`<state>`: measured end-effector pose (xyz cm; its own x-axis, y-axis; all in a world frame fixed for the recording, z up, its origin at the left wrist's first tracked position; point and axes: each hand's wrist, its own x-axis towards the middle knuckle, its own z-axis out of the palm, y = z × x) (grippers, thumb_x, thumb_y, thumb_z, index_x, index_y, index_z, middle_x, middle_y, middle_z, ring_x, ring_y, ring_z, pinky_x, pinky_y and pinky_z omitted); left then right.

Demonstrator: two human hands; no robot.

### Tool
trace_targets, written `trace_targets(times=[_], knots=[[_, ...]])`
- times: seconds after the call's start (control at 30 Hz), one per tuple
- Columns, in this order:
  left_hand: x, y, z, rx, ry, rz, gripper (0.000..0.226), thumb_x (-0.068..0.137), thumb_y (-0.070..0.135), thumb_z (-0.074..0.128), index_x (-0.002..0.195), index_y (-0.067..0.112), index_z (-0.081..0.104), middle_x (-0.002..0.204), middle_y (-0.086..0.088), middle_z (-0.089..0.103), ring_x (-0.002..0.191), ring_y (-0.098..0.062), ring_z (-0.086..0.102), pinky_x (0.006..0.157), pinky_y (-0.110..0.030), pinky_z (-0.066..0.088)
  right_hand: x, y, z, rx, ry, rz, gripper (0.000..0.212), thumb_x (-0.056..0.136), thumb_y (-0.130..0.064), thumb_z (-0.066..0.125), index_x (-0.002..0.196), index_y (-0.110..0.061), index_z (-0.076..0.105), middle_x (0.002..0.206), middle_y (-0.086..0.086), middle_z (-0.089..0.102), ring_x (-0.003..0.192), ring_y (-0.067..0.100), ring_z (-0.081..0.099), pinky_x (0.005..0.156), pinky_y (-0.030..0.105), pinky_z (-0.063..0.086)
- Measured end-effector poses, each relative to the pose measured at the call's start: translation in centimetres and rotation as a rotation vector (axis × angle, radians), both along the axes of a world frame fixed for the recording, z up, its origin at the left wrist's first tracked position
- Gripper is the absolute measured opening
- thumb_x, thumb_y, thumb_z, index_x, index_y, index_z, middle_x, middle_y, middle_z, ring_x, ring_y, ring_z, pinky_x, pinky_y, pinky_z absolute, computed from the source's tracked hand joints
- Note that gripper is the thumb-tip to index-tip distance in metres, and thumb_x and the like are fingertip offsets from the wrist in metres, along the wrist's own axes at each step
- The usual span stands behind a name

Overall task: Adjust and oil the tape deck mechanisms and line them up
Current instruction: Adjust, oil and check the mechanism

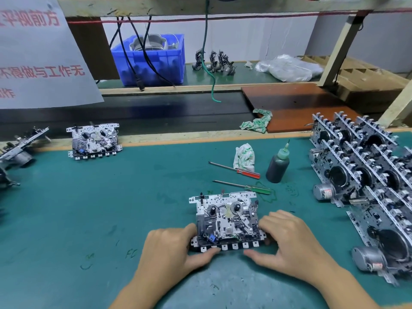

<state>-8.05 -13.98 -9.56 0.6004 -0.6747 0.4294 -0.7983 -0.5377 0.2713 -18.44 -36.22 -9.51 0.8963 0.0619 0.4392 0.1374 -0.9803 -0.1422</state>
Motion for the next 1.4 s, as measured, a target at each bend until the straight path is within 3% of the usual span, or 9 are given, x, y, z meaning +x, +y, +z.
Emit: trace_targets(times=[0.17,0.43,0.63,0.87,1.13,1.27,1.4], knots=[[0.1,0.2,0.2,-0.04,0.032,-0.068,0.048,0.062,0.07,0.055,0.056,0.028,0.032,0.034,0.008,0.037,0.032,-0.007,0.039,0.033,-0.014,0.034,0.0,0.1,-0.1,-0.039,-0.031,-0.062,0.049,0.073,-0.06,0.054,0.053,-0.017,0.043,0.049,-0.006,0.041,0.049,0.015,0.038,0.056,0.023,0.025],[-0.2,-0.2,-0.2,0.001,-0.077,0.028,0.051,0.065,0.061,0.051,0.045,0.015,0.045,0.031,0.004,0.033,0.026,-0.017,0.037,0.032,-0.015,0.027,-0.3,0.0,0.1,0.038,0.001,-0.001,0.052,0.067,-0.063,0.061,0.053,-0.019,0.04,0.053,-0.007,0.04,0.056,0.01,0.034,0.057,0.02,0.027],[-0.2,-0.1,-0.1,0.038,-0.01,0.028,0.064,0.058,0.083,0.047,0.046,0.019,0.049,0.032,0.007,0.036,0.028,-0.011,0.039,0.034,-0.015,0.028,-0.2,0.6,0.0,-0.049,-0.092,-0.062,0.047,0.068,-0.058,0.06,0.052,-0.018,0.041,0.05,-0.006,0.039,0.053,0.016,0.038,0.054,0.023,0.027],[-0.8,-0.8,-0.4,-0.012,-0.034,0.141,0.061,0.059,0.072,0.051,0.04,0.014,0.042,0.03,0.003,0.031,0.025,-0.013,0.034,0.033,-0.016,0.025,-0.3,0.6,0.0,0.026,-0.027,-0.007,0.053,0.064,-0.064,0.064,0.053,-0.017,0.041,0.052,-0.007,0.039,0.056,0.01,0.033,0.053,0.021,0.027],[-0.4,-0.3,-0.2,0.025,0.075,0.089,0.068,0.052,0.086,0.047,0.044,0.019,0.043,0.031,0.006,0.035,0.027,-0.013,0.04,0.034,-0.018,0.031,-0.2,1.4,-0.1,-0.026,-0.107,-0.115,0.05,0.067,-0.061,0.057,0.053,-0.015,0.044,0.051,-0.005,0.038,0.052,0.015,0.037,0.054,0.025,0.026],[-0.8,-0.2,-0.4,0.036,0.04,-0.006,0.064,0.057,0.082,0.05,0.046,0.02,0.052,0.032,0.006,0.034,0.029,-0.014,0.039,0.037,-0.016,0.028,-0.3,1.2,0.0,-0.023,-0.079,-0.142,0.059,0.064,-0.072,0.056,0.052,-0.015,0.044,0.05,-0.006,0.04,0.051,0.016,0.039,0.053,0.025,0.028],[-0.7,-0.4,-0.3,0.013,0.04,-0.01,0.06,0.058,0.08,0.051,0.048,0.021,0.058,0.032,0.006,0.036,0.029,-0.014,0.04,0.037,-0.015,0.031,-0.2,1.2,0.0,-0.009,-0.07,-0.153,0.058,0.066,-0.071,0.055,0.051,-0.017,0.04,0.048,-0.006,0.038,0.049,0.015,0.038,0.052,0.026,0.026]])
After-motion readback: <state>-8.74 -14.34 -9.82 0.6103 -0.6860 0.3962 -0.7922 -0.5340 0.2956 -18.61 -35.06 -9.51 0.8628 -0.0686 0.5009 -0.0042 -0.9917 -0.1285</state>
